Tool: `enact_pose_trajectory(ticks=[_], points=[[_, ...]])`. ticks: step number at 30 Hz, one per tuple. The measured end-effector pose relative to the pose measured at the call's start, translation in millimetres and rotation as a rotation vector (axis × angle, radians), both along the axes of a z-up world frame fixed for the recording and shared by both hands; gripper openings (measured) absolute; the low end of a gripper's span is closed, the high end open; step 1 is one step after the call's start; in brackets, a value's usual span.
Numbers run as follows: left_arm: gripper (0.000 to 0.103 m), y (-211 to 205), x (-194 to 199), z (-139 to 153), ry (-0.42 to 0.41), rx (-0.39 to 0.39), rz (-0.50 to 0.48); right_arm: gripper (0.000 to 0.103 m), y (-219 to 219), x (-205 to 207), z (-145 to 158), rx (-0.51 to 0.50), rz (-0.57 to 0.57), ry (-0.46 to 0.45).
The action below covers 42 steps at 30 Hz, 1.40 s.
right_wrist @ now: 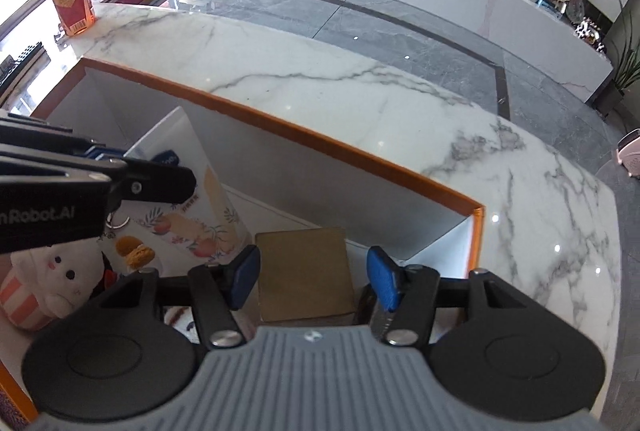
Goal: Organize objects
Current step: 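Lower the brown box into the orange box and open right gripper while left carries the tube, then lower the Vaseline tube upright into the orange box and open left gripper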
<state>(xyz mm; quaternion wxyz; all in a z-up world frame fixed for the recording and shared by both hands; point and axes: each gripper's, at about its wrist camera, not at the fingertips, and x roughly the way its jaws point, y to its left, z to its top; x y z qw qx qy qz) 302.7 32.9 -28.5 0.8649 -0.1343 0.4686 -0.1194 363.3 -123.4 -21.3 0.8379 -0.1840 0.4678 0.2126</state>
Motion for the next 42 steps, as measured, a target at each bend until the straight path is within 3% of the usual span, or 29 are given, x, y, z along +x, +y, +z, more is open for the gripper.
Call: enact_pose_trajectory(ticks=[7, 9, 17, 22, 25, 29, 33, 42], points=[[0.012, -10.2, 2.4, -7.4, 0.034, -0.048, 0.005, 0.061, -35.0, -7.8, 34.2, 0.078, -0.088, -0.081], [0.012, -13.2, 4.9, -7.9, 0.035, -0.055, 0.009, 0.053, -42.0, -9.4, 37.8, 0.101, -0.098, -0.081], [0.013, -28.6, 8.9, -8.9, 0.090, -0.077, -0.002, 0.052, -56.1, -15.4, 41.4, 0.155, -0.132, -0.094], [0.012, -24.5, 7.1, -8.0, 0.077, -0.058, 0.019, 0.052, -63.6, -14.7, 42.1, 0.188, -0.159, -0.095], [0.012, -24.3, 2.6, 5.3, 0.019, -0.033, 0.009, 0.051, -70.9, -14.4, 47.3, 0.229, -0.178, -0.096], [0.012, -41.0, -2.7, 34.3, -0.126, 0.050, -0.092, 0.044, -77.9, -13.4, 54.5, 0.247, -0.201, -0.116], [0.012, -67.7, -3.7, 52.3, -0.232, 0.137, -0.272, 0.032, -84.2, -11.8, 56.2, 0.250, -0.211, -0.115], [0.011, -122.1, -1.8, 37.6, -0.351, 0.368, -0.601, 0.028, -95.9, -12.0, 47.5, 0.203, -0.215, -0.115]])
